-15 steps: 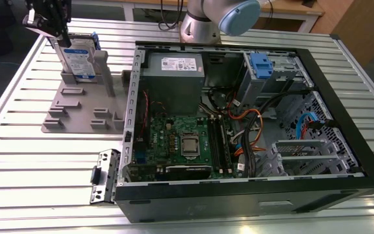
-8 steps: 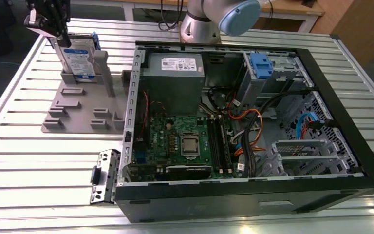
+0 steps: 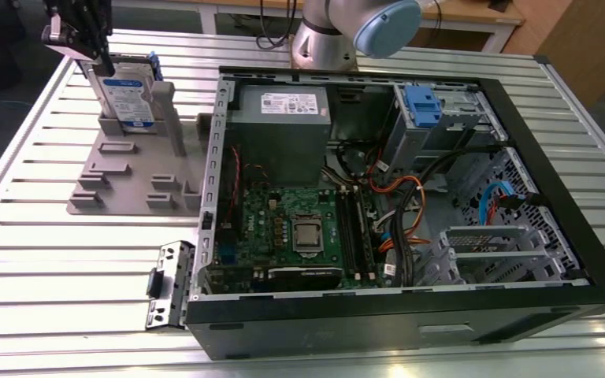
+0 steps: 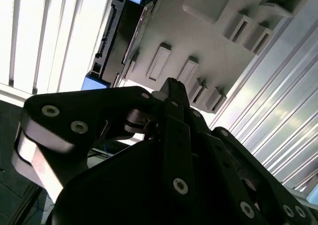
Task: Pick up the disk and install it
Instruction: 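Pick up the disk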
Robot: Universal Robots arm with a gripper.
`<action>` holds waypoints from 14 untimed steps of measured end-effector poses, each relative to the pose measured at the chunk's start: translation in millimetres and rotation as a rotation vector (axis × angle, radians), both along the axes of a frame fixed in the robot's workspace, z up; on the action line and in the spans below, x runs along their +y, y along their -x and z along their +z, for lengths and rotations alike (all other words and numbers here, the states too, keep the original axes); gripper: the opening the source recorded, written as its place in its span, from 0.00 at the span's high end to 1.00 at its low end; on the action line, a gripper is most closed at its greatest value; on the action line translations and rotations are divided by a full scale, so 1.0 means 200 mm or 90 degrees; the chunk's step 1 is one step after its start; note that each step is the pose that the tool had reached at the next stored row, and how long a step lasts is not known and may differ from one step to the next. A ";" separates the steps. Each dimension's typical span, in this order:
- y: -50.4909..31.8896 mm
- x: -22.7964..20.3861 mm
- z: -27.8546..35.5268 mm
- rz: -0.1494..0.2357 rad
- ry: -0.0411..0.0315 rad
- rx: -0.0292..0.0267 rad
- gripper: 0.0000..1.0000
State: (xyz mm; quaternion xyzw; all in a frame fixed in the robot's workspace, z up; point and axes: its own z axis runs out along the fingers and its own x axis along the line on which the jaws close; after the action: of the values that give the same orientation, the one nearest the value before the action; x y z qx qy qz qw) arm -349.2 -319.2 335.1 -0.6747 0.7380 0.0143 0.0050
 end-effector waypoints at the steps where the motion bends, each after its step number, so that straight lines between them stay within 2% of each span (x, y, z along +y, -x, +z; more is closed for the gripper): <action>1: 0.000 0.000 0.000 0.004 0.0000 0.0000 0.90; 14: 0.000 0.000 0.000 0.061 0.0000 0.0000 0.90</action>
State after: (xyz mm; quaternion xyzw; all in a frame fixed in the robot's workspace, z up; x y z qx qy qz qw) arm -349.2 -319.2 335.1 -0.7094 0.7047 0.0146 0.0043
